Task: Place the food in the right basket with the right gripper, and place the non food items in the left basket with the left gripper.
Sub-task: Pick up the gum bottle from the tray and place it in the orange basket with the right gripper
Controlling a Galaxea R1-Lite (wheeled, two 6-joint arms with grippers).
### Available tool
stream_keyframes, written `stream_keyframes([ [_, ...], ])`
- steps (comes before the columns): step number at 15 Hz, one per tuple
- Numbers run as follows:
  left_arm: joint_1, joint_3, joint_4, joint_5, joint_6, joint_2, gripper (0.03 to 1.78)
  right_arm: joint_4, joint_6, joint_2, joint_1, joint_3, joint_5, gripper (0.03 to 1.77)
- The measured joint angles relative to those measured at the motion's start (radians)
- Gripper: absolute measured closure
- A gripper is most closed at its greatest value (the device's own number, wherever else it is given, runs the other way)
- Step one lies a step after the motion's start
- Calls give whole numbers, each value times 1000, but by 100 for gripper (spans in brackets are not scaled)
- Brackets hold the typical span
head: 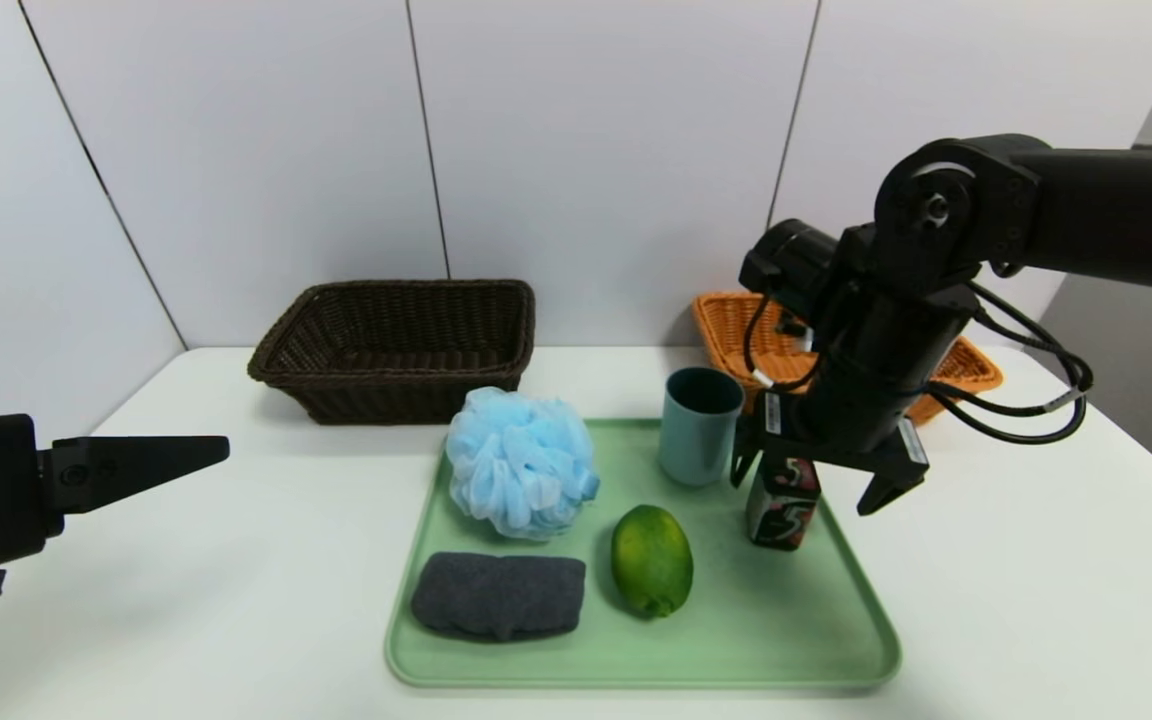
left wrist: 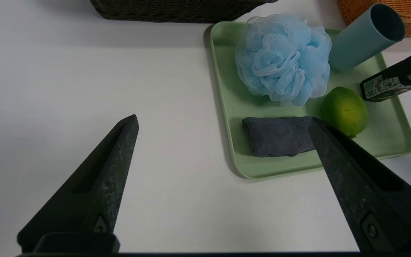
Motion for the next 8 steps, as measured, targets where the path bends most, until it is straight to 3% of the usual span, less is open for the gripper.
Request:
stream_keyframes([
  [8,0,0,4,1,0,-19,12,0,5,28,-10,1,18,9],
])
